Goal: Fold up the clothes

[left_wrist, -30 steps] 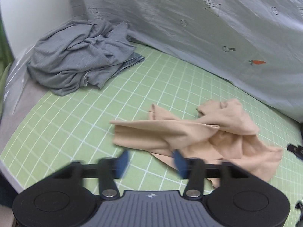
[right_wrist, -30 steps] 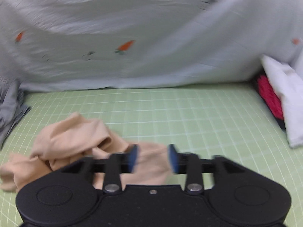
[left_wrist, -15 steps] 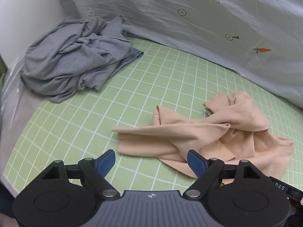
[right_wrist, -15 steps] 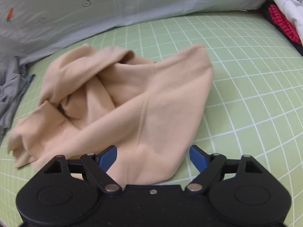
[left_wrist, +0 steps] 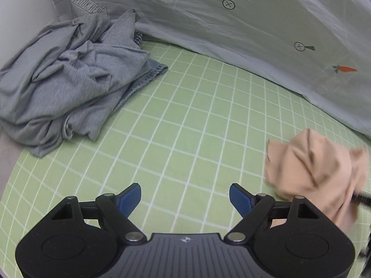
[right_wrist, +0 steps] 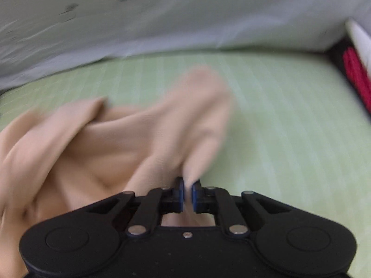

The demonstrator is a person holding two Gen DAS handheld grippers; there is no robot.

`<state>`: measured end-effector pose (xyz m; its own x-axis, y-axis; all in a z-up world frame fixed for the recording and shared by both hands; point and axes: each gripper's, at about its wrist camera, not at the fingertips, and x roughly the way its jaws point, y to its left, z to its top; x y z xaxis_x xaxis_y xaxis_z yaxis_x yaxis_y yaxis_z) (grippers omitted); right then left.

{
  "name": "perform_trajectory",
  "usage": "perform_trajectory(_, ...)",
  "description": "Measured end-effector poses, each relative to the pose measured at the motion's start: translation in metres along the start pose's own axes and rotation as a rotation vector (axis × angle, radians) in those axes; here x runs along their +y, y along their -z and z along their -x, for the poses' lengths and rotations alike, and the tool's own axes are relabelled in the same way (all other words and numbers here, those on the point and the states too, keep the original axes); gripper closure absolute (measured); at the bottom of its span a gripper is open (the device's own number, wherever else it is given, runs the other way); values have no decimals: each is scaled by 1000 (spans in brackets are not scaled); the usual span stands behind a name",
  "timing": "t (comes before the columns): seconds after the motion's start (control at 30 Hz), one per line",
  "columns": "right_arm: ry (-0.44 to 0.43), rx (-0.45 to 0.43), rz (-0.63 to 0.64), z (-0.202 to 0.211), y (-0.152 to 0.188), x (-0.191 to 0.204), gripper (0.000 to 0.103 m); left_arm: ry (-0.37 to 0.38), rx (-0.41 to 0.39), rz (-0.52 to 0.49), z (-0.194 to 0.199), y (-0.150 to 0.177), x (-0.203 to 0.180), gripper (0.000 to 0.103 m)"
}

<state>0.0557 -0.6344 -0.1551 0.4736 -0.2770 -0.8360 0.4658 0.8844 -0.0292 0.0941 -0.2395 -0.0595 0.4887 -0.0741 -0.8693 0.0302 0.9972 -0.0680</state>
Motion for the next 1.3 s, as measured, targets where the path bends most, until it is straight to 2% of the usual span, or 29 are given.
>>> perform_trajectory(0.03, 18, -11, -14, -4, -11, -2, 93, -5, 0, 5, 0, -1, 2, 19)
perform_trajectory(0.1, 28, -47, -62, 3, -23, -2, 83, -12, 0, 22, 1, 0, 6, 19)
perform_trajectory(0.17, 32, -83, -108, 14, -30, 0, 48, -13, 2, 45, 4, 4, 11, 19)
perform_trajectory(0.2, 15, -95, -126, 26, -23, 3, 43, -13, 5, 55, 7, 7, 14, 19)
perform_trajectory(0.33, -116, -94, -145, 74, 22, 25, 37, 10, -1, 68, 25, 21, 19, 19)
perform_trajectory(0.43, -198, -78, -98, 105, 61, 45, 32, 35, -21, 53, 43, 34, 20, 18)
perform_trajectory(0.53, -245, -45, -7, 121, 93, 69, 30, 51, -41, 23, 62, 49, 19, 18)
perform_trajectory(0.6, -235, -25, 51, 124, 110, 76, 34, 61, -51, 5, 74, 60, 19, 17)
perform_trajectory(0.63, -224, -18, 75, 124, 116, 76, 46, 66, -54, -4, 79, 65, 18, 16)
perform_trajectory(0.67, -211, -12, 93, 124, 119, 74, 66, 69, -55, -14, 83, 69, 17, 16)
perform_trajectory(0.73, -213, -18, 80, 129, 124, 61, 86, 76, -57, -32, 90, 78, 15, 16)
perform_trajectory(0.77, -210, -35, 56, 134, 126, 51, 90, 80, -57, -38, 93, 81, 13, 16)
perform_trajectory(0.93, -98, -140, -1, 155, 125, -5, 97, 99, -56, -63, 100, 95, -4, 16)
perform_trajectory(1.13, 79, -234, -42, 168, 119, -81, 98, 123, -48, -107, 104, 108, -37, 16)
perform_trajectory(1.3, 231, -305, -116, 172, 104, -147, 98, 118, -60, -115, 103, 106, -62, 16)
